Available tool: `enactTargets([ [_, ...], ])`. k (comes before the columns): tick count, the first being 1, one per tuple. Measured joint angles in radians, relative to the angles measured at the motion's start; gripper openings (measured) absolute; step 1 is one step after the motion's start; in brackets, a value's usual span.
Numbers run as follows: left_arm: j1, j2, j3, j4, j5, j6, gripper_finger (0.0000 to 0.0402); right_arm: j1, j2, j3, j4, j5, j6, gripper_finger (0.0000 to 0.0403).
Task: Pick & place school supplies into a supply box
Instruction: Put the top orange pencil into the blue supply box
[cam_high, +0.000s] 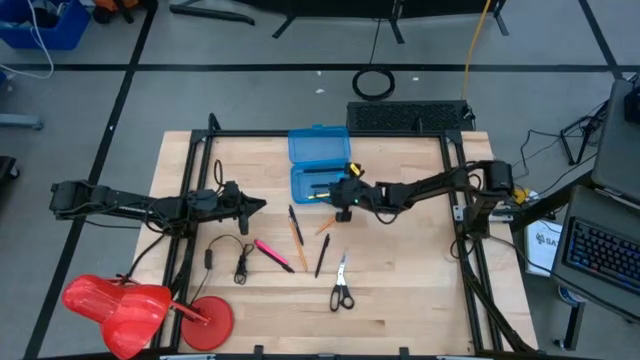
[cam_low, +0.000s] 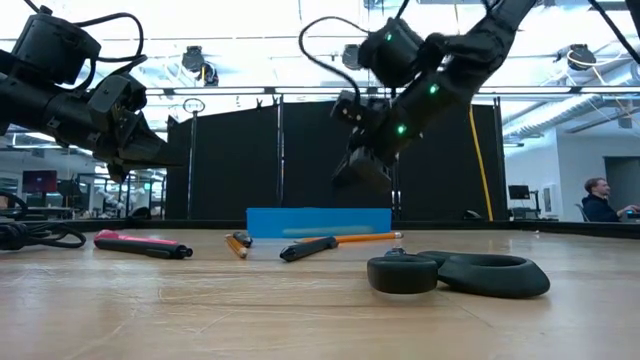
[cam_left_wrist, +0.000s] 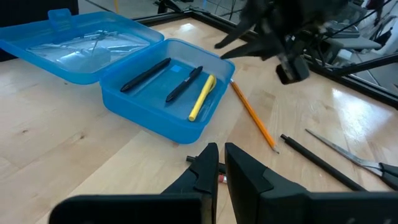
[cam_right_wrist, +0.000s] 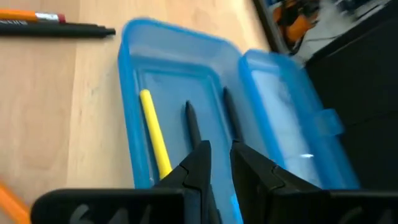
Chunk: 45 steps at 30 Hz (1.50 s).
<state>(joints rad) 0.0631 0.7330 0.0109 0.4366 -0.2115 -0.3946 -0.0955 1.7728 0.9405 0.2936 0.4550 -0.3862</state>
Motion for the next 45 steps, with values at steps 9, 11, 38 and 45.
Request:
enactTargets([
  [9, 0.0, 0.0, 0.0, -0.003, 0.0, -0.001, 0.0031, 0.172, -0.073, 0.0, 0.049, 0.122, 0.02, 0.0054],
  [11, 0.0, 0.0, 0.0, -0.003, 0.0, -0.001, 0.0031, 0.217, -0.081, 0.0, 0.047, 0.122, 0.027, 0.0054],
  [38, 0.0, 0.0, 0.0, 0.046, 0.061, -0.022, 0.0031, 0.489, -0.081, 0.0, 0.093, 0.138, 0.236, 0.0054],
  [45, 0.0, 0.0, 0.0, 0.045, 0.054, -0.021, 0.0031, 0.481, -0.081, 0.0, 0.067, 0.008, 0.276, 0.0054],
])
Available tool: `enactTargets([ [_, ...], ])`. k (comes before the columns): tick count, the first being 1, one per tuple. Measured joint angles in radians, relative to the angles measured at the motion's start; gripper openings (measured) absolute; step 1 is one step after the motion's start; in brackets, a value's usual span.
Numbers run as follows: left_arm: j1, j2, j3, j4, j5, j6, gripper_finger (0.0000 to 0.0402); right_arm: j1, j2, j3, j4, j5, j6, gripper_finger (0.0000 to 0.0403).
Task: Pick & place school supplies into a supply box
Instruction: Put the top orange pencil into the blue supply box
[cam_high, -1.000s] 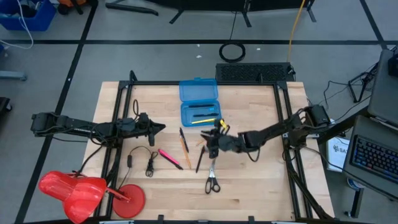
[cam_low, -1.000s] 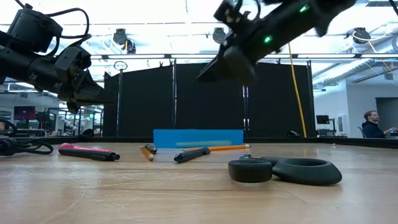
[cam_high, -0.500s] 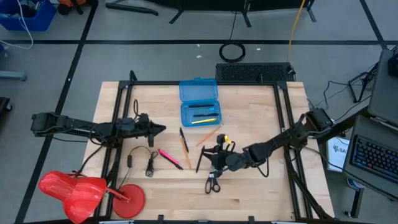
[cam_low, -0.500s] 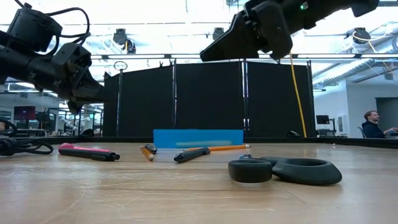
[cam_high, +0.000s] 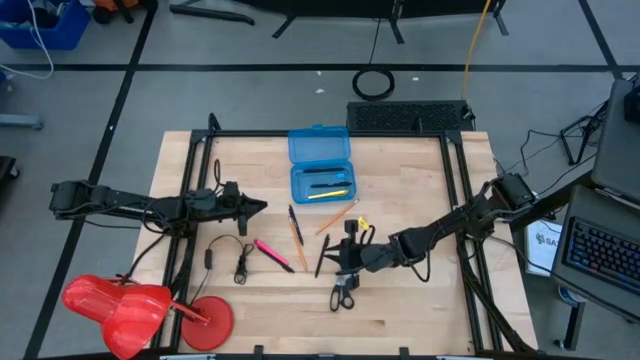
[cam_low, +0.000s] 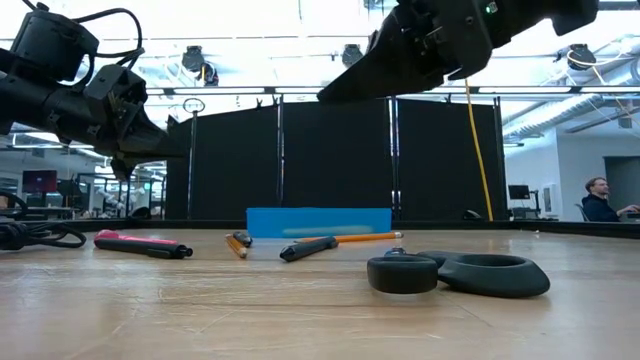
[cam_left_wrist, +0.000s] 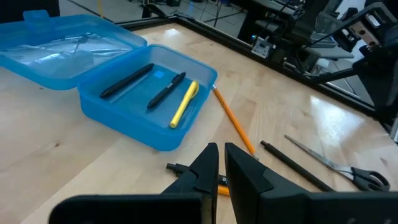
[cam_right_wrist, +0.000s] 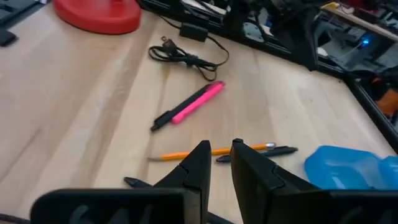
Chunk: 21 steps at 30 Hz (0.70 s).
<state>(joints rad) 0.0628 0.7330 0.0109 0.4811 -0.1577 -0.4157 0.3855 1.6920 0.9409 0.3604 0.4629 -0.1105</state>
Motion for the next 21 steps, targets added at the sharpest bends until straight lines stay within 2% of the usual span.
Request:
enactTargets([
  [16, 0.0, 0.0, 0.0, -0.012, -0.021, 0.015, 0.0031, -0.013, 0.0, 0.0, 0.002, -0.05, 0.055, 0.0054],
  [21, 0.0, 0.0, 0.0, -0.019, -0.029, 0.018, 0.0031, -0.017, 0.0, 0.0, -0.063, -0.083, 0.05, 0.0054],
])
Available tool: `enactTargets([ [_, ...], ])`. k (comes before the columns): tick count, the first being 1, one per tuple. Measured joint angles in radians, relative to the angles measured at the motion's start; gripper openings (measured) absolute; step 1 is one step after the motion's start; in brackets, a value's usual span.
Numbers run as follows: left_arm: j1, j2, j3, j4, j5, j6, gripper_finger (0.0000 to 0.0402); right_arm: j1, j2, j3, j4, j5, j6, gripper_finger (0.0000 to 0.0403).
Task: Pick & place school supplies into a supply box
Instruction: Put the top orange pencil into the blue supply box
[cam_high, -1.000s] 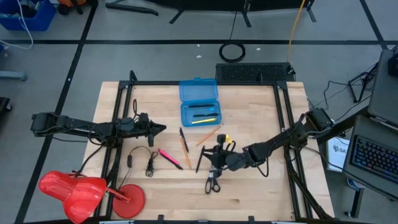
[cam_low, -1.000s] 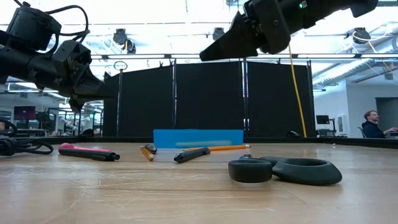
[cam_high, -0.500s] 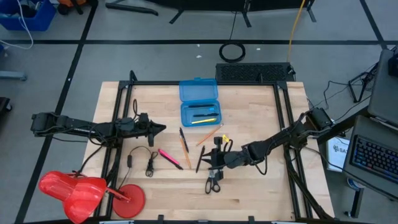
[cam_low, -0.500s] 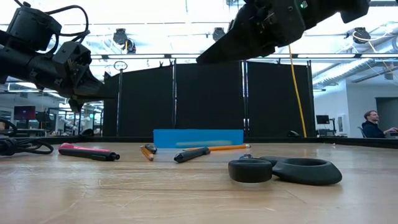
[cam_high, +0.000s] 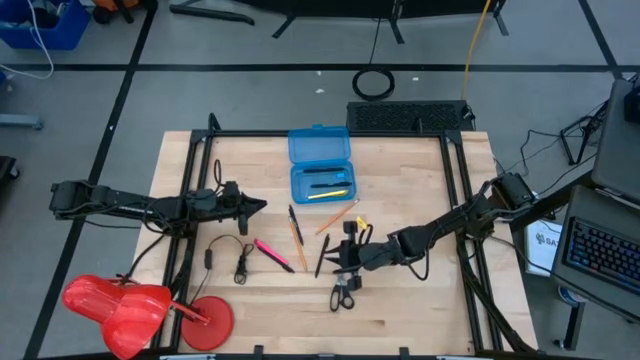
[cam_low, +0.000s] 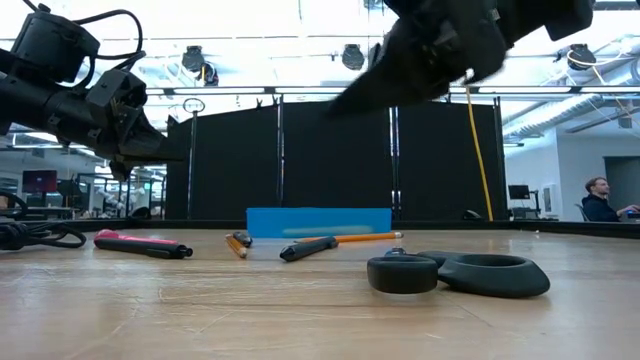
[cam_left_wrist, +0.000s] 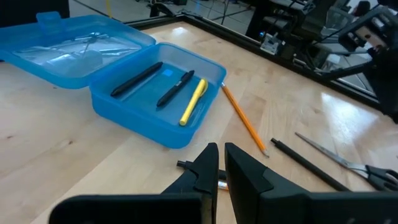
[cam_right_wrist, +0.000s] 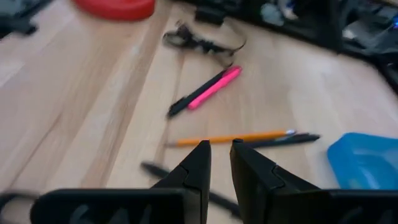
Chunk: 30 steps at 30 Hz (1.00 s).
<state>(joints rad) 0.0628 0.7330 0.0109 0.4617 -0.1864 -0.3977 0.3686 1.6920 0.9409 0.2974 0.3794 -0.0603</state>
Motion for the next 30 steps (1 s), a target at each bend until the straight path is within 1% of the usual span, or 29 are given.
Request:
enactTargets([
  [2, 0.0, 0.0, 0.0, 0.0, -0.004, 0.0, 0.0031, -0.015, 0.0, 0.004, -0.045, -0.042, 0.01, 0.0054],
  [4, 0.0, 0.0, 0.0, -0.001, -0.017, -0.001, 0.0031, -0.029, 0.001, 0.027, -0.121, -0.048, 0.031, 0.0054],
  [6, 0.0, 0.0, 0.0, -0.003, -0.025, -0.001, 0.0031, -0.039, 0.001, 0.065, -0.194, -0.066, 0.027, 0.0054],
  [9, 0.0, 0.0, 0.0, -0.003, -0.026, -0.001, 0.0031, -0.057, 0.001, 0.13, -0.294, -0.145, 0.031, 0.0054],
  [11, 0.0, 0.0, 0.0, -0.003, -0.026, -0.004, 0.0031, -0.076, 0.001, 0.166, -0.352, -0.16, 0.069, 0.0054],
  [13, 0.0, 0.0, 0.0, -0.004, -0.026, -0.004, 0.0031, -0.1, 0.001, 0.199, -0.434, -0.192, 0.061, 0.0054],
  [17, 0.0, 0.0, 0.0, -0.028, -0.026, -0.008, 0.0031, -0.157, 0.001, 0.234, -0.601, -0.206, 0.055, 0.0054],
  [21, 0.0, 0.0, 0.0, -0.045, -0.026, -0.008, 0.0031, -0.226, 0.001, 0.234, -0.734, -0.223, -0.014, 0.0054],
  [24, 0.0, 0.0, 0.0, -0.045, -0.026, -0.008, 0.0031, -0.265, 0.001, 0.234, -0.766, -0.231, -0.079, 0.0054],
  [28, 0.0, 0.0, 0.0, -0.045, -0.041, -0.005, 0.0031, -0.326, 0.001, 0.234, -0.773, -0.312, -0.112, 0.0054],
  [30, 0.0, 0.0, 0.0, -0.045, -0.051, -0.005, 0.0031, -0.355, 0.001, 0.234, -0.78, -0.333, -0.113, 0.0054],
])
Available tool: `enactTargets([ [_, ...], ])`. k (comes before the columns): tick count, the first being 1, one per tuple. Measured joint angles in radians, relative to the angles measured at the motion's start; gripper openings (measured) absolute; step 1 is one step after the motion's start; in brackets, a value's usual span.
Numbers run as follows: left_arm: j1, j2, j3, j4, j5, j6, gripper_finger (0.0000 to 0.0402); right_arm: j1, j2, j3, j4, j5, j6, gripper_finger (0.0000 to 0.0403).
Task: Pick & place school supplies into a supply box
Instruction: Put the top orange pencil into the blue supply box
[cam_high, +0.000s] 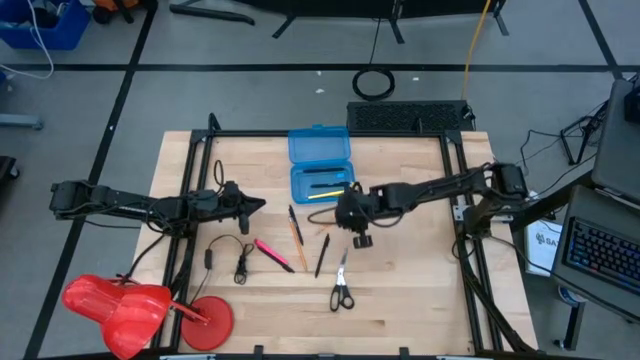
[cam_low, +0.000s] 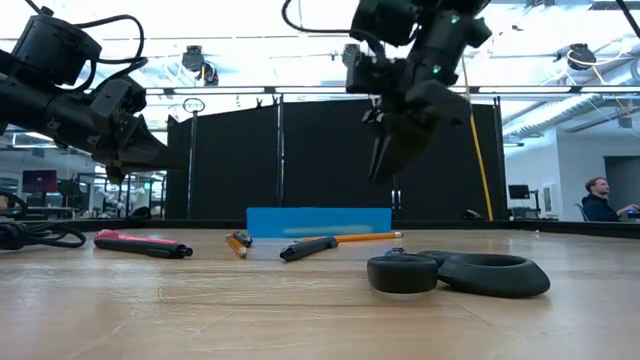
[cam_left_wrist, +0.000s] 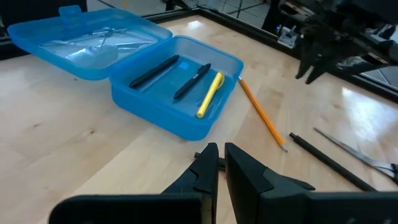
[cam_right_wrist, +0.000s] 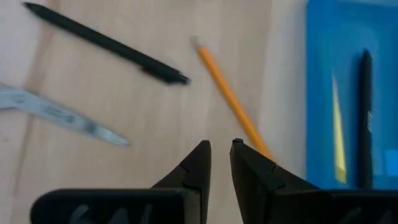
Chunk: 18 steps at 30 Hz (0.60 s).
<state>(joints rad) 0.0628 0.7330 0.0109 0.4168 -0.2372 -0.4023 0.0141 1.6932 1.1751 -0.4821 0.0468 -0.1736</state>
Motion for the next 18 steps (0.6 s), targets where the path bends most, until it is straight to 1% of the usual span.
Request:
enactTargets([
  [5, 0.0, 0.0, 0.0, 0.003, -0.001, 0.0, 0.0031, -0.047, 0.01, 0.002, -0.006, -0.071, -0.021, 0.0054],
  [9, 0.0, 0.0, 0.0, 0.003, -0.002, 0.001, 0.0031, -0.056, 0.06, 0.022, -0.018, -0.075, -0.023, 0.0057],
  [14, 0.0, 0.0, 0.0, -0.001, -0.002, 0.004, 0.0031, -0.052, 0.147, 0.088, -0.03, -0.077, -0.059, 0.0084],
  [18, -0.004, 0.0, 0.0, -0.011, -0.001, 0.003, 0.0031, -0.052, 0.176, 0.137, -0.036, -0.064, -0.104, 0.0105],
])
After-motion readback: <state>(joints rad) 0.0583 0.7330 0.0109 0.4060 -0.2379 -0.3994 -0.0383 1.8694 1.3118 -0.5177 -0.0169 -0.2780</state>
